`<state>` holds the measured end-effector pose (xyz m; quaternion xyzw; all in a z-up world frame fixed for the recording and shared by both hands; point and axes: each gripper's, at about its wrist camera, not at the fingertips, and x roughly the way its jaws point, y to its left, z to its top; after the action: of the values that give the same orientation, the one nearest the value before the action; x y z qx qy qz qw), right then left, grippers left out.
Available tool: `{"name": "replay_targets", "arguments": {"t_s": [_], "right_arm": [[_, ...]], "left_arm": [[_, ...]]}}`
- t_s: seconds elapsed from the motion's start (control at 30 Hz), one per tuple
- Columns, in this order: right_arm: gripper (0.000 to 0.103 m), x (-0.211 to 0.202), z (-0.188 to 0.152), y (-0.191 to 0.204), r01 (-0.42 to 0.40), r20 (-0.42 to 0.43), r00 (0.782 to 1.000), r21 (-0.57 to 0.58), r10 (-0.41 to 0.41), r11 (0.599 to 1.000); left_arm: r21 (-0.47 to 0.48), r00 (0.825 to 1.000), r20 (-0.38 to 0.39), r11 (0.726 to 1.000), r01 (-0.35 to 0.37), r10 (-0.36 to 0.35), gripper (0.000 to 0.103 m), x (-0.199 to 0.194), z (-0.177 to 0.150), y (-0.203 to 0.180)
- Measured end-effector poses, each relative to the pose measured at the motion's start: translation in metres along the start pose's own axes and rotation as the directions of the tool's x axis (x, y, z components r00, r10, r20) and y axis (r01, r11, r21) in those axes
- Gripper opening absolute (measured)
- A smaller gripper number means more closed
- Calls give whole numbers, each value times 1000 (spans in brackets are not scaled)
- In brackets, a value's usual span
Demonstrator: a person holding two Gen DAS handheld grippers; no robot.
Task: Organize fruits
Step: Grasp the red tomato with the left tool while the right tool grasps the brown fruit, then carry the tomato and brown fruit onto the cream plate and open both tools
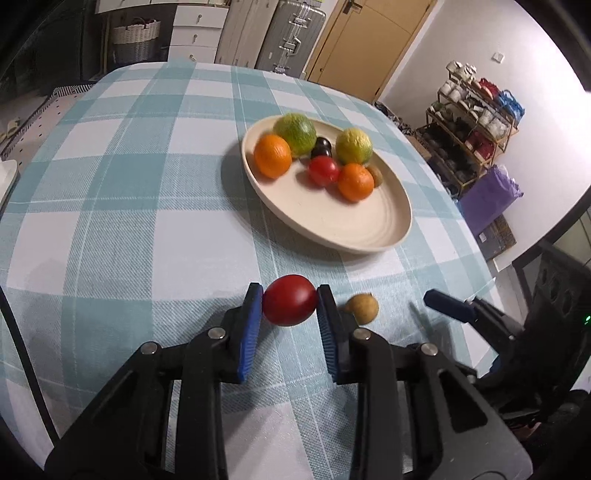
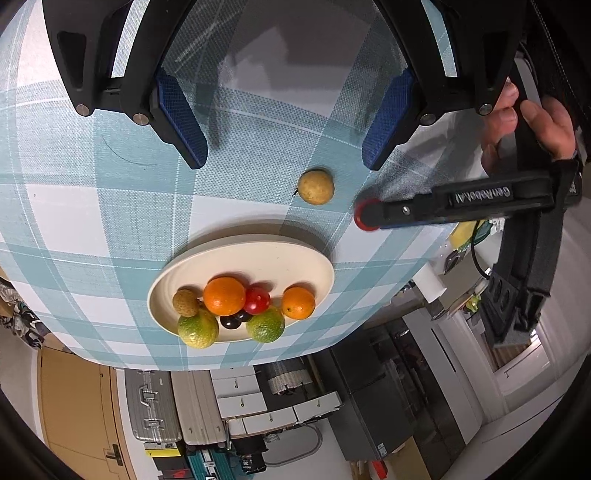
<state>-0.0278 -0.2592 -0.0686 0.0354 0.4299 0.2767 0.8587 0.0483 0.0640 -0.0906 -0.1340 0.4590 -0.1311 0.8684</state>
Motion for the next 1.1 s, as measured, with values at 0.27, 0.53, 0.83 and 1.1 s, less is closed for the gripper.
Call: {"name": "replay_targets", "arguments": {"t_s": [0.27,0.53,0.83,1.1], "right_arm": [[85,12,10,11,-18,-9,1000,-19,18,1000],[71,34,16,25,-6,-54,999,-51,3,999],[28,47,22,34,30,-79,996,-73,-36,997],[27,48,24,30,-6,-87,996,-52,2,999]], "left_arm": [[-4,1000,16,1000,6,-6,27,-8,9,10],[-31,1000,7,999,20,-20,27,-7,10,25],[-50,999,9,998,34,-33,27,-4,12,36],[-47,999,10,998,35,-35,27,-1,14,36]]}}
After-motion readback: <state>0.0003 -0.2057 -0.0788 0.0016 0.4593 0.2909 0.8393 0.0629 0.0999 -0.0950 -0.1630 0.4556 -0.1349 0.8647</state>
